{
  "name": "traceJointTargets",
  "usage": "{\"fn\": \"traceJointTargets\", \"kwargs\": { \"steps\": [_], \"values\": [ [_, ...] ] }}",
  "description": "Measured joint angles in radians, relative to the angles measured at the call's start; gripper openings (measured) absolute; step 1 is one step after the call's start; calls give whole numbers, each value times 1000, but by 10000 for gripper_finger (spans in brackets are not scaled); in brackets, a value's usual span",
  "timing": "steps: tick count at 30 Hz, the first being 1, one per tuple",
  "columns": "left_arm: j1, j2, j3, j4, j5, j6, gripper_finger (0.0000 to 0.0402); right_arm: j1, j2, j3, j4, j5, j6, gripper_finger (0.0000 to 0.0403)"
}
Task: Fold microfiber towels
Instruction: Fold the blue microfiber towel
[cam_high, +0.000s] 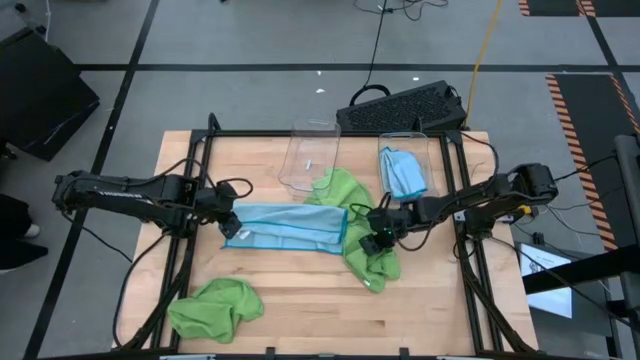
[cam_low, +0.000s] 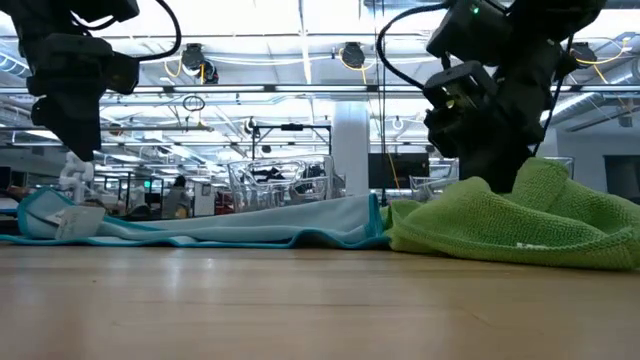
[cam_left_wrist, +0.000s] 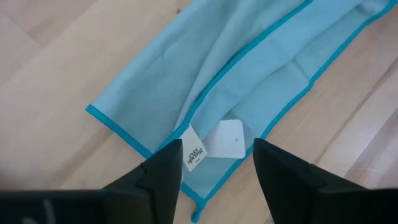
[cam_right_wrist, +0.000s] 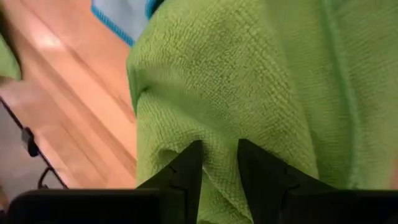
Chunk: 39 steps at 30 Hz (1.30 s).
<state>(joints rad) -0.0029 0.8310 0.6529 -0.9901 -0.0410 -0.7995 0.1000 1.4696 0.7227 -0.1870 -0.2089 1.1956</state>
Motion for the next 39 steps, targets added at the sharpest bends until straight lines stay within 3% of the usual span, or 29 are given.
{"fn": "traceJointTargets", "kwargs": {
  "steps": [9, 18, 23, 31, 35, 39],
  "values": [
    [0, 0, 0, 1, 0, -21, 200, 19, 28, 1, -37, -31, -1, 62],
    [0, 0, 0, 1, 1, -18, 200, 75, 26, 4, -324, -36, -8, 33],
    [0, 0, 0, 1, 25, -16, 200, 123, 26, 3, -414, -131, 7, 29],
    [0, 0, 0, 27, 44, 56, 200, 158, -87, -1, -500, -136, 109, 42],
    [0, 0, 0, 89, 49, 69, 200, 149, -210, -1, -465, -89, 207, 53],
    [0, 0, -10, 156, 49, 62, 200, 145, -323, 0, -390, 68, 337, 61]
  ]
}}
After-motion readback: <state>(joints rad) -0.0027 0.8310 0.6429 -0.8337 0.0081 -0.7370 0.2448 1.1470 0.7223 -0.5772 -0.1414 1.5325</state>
